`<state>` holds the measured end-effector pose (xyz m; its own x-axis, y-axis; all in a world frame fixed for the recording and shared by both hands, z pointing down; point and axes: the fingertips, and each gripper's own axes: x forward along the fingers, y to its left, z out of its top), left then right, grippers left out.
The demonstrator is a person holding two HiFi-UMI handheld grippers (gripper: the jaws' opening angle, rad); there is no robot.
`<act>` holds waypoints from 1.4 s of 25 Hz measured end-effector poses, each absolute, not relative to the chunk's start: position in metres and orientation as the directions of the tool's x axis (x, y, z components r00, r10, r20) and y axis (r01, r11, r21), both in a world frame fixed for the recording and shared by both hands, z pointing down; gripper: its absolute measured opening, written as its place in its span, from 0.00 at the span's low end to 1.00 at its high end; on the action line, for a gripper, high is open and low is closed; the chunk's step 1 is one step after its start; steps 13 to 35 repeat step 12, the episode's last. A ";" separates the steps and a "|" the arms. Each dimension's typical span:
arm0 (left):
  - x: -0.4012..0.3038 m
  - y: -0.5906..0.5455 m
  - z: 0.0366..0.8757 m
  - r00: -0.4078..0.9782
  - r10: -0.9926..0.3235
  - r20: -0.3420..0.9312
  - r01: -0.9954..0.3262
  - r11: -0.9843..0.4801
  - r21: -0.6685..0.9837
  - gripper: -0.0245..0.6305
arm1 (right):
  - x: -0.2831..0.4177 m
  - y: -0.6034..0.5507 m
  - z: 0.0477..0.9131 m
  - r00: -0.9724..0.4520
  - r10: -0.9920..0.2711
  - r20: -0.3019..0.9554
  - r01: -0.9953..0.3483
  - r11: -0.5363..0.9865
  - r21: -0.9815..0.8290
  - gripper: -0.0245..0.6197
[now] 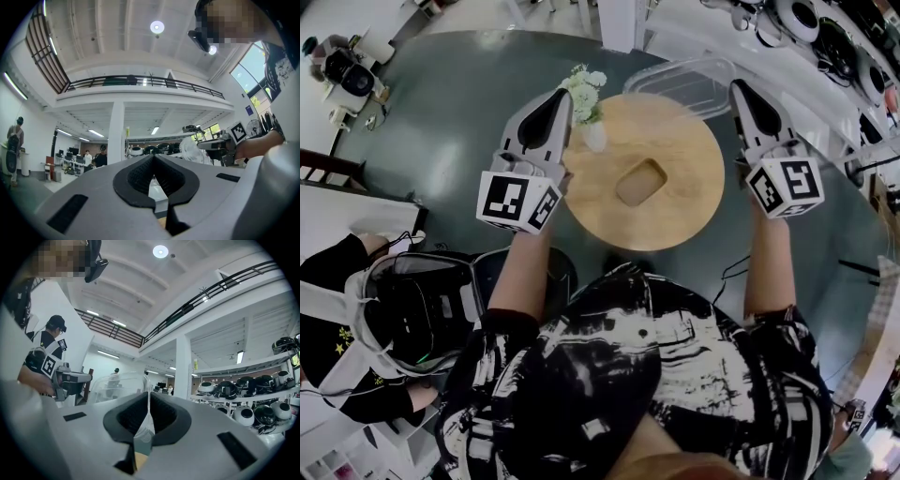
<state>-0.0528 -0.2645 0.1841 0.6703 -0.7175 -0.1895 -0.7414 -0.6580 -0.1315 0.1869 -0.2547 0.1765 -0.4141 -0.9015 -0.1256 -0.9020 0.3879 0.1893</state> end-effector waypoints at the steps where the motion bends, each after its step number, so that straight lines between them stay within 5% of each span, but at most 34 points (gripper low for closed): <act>1: -0.053 -0.264 0.184 0.670 -0.717 -0.190 -0.741 -0.658 -0.131 0.04 | 0.187 -0.255 0.177 -0.415 -0.901 -0.125 -0.902 0.389 0.190 0.06; 35: -0.055 -0.262 0.182 0.672 -0.715 -0.193 -0.740 -0.660 -0.128 0.04 | 0.181 -0.254 0.174 -0.424 -0.898 -0.122 -0.897 0.397 0.194 0.06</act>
